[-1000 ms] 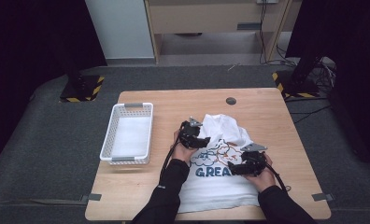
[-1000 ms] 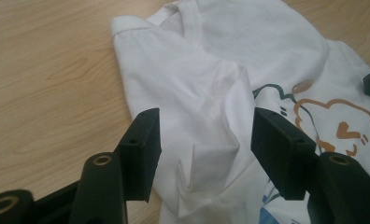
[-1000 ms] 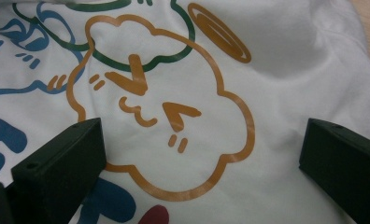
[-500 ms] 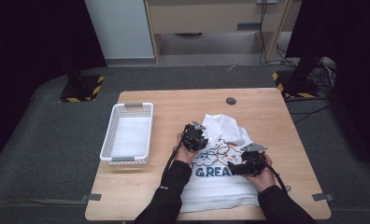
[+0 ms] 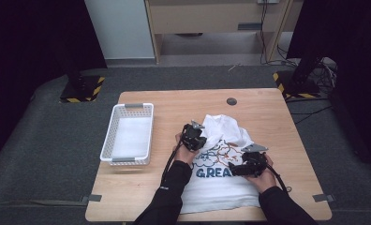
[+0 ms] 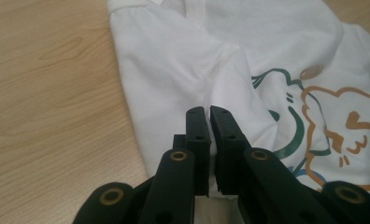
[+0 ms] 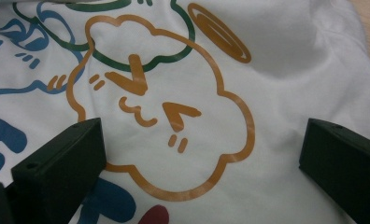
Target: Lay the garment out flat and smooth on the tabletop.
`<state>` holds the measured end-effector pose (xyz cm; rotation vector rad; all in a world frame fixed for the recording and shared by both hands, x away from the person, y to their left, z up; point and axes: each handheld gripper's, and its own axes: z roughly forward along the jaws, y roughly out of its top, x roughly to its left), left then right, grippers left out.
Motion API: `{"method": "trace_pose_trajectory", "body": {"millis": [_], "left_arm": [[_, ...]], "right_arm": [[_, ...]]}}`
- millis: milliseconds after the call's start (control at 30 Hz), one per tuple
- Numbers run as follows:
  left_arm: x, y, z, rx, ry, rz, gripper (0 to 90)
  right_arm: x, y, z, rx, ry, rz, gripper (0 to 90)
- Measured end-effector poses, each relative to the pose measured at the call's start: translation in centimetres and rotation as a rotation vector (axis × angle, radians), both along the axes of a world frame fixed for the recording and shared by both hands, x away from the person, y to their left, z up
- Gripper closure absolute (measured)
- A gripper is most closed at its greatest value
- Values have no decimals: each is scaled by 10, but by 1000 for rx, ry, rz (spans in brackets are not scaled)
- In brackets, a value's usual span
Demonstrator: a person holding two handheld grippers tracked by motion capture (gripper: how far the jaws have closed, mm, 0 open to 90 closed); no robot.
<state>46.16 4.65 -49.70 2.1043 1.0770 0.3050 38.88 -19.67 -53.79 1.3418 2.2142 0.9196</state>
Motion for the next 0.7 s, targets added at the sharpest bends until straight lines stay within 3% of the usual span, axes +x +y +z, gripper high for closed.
{"method": "trace_pose_trajectory", "body": {"millis": [267, 400, 700], "left_arm": [[2, 12, 24, -12, -50, 30, 868], [7, 23, 40, 11, -84, 68, 868], [20, 57, 59, 182, -140, 200, 868]], "right_arm": [[0, 1, 0, 0, -1, 1, 6], [0, 1, 0, -1, -1, 2, 6], [0, 1, 0, -1, -2, 3, 6]]}}
